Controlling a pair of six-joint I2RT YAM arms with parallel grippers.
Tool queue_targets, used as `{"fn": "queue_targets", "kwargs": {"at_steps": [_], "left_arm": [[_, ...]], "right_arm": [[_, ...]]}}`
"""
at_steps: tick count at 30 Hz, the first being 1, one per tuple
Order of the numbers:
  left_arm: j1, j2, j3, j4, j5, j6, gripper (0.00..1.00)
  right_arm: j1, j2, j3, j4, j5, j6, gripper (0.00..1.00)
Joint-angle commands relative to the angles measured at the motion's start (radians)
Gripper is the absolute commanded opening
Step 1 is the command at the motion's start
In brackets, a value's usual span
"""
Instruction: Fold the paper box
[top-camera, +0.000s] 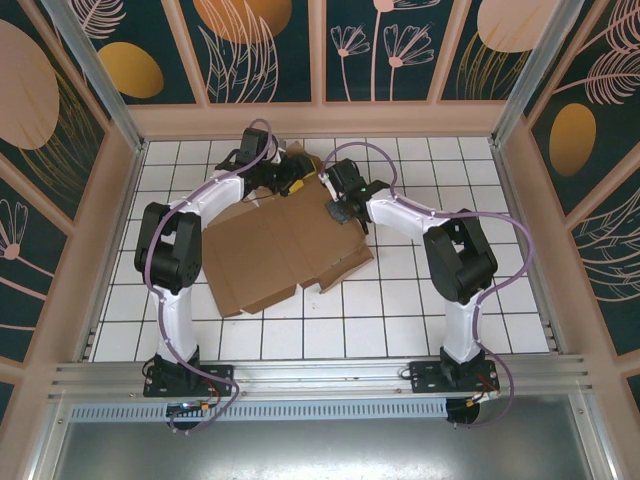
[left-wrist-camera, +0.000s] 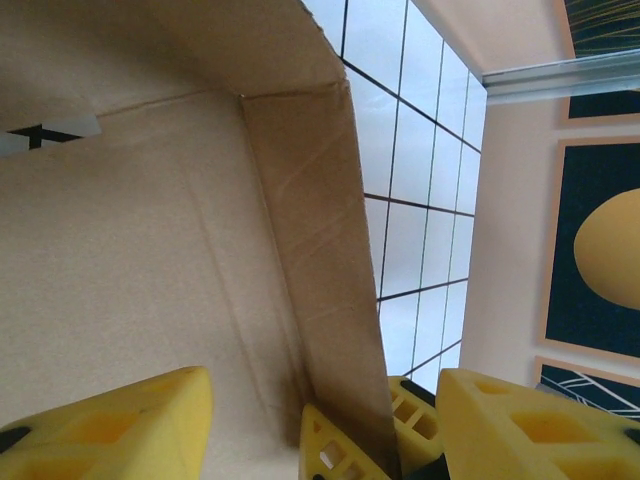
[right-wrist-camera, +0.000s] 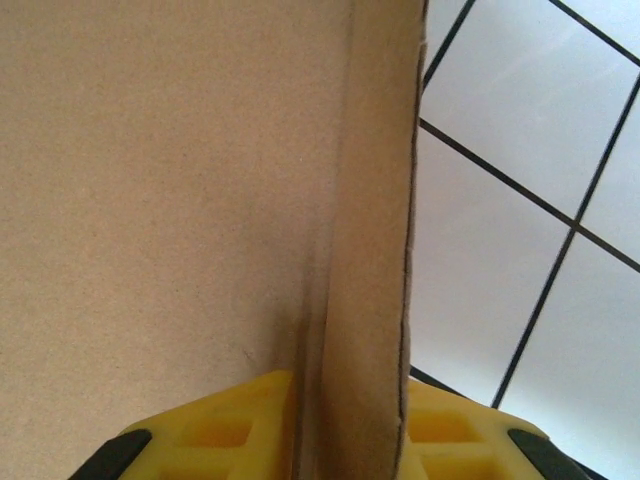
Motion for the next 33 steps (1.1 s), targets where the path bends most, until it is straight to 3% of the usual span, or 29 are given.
{"fn": "queue_targets", "kwargs": {"at_steps": [1,4,7,21,26,30,33], "left_arm": [[-0.005,0.018,-0.012,0.006,0.010,-0.016,0.60],[-0.005,0.036,-0.006,0.015,0.016,-0.022,0.60],[-0.009,0.054,0.023,0.000,0.009,-0.016,0.61],[-0.044,0.176,0.201,-0.143,-0.050,0.009,0.62],[-0.049,0.197,0.211,-0.146,-0.049,-0.006,0.61],[-0.053,0.208,0.242,-0.184,-0.060,0.012,0.57],[-0.052,0.210,0.251,-0.198,-0.063,0.023,0.47]], "right_arm": [[-0.007,0.022,0.037,-0.012,-0.059,0.028,0.21],[-0.006,0.015,0.023,0.011,-0.080,0.027,0.08],[-0.006,0.014,0.019,0.021,-0.082,0.025,0.01],[0.009,0.008,-0.009,0.054,-0.074,0.002,0.00],[0.033,-0.011,-0.033,0.077,0.004,-0.043,0.00],[0.045,-0.018,-0.030,0.077,0.044,-0.056,0.00],[0.054,-0.024,-0.030,0.082,0.061,-0.062,0.00]]}}
